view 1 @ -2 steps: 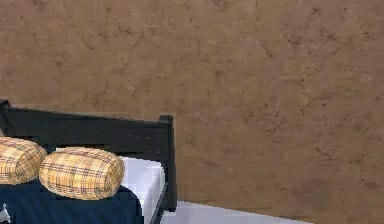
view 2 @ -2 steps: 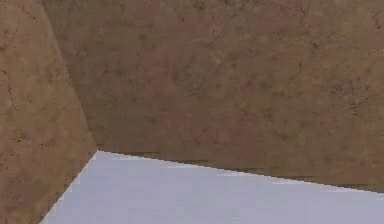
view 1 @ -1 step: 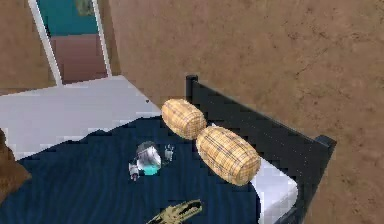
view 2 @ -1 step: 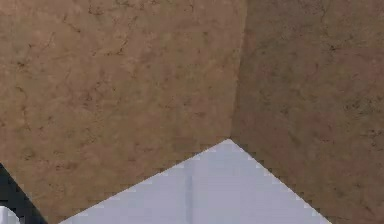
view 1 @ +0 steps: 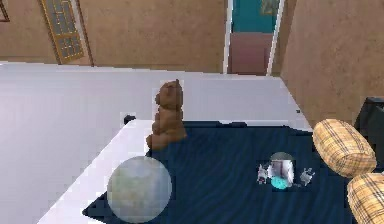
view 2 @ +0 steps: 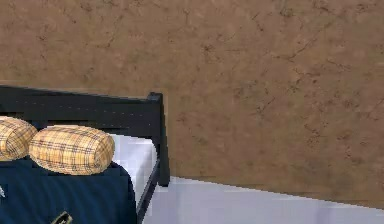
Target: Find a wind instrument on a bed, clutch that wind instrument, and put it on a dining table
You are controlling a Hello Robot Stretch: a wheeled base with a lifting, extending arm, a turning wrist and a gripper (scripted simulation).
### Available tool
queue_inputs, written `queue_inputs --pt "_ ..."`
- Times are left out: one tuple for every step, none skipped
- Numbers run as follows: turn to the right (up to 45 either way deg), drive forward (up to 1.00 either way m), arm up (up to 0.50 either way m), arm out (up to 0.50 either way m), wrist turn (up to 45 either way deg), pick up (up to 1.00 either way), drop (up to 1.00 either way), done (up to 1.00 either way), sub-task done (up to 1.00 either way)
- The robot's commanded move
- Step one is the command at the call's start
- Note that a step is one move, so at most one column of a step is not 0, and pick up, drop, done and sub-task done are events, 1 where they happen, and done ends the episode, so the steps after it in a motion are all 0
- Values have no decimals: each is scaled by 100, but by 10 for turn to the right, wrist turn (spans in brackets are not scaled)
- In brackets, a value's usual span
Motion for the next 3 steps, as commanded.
queue_inputs --pt "-450 0 0 0 0 0 0 0 0" --pt "0 0 50 0 0 0 0 0 0" --pt "0 0 14 0 0 0 0 0 0"
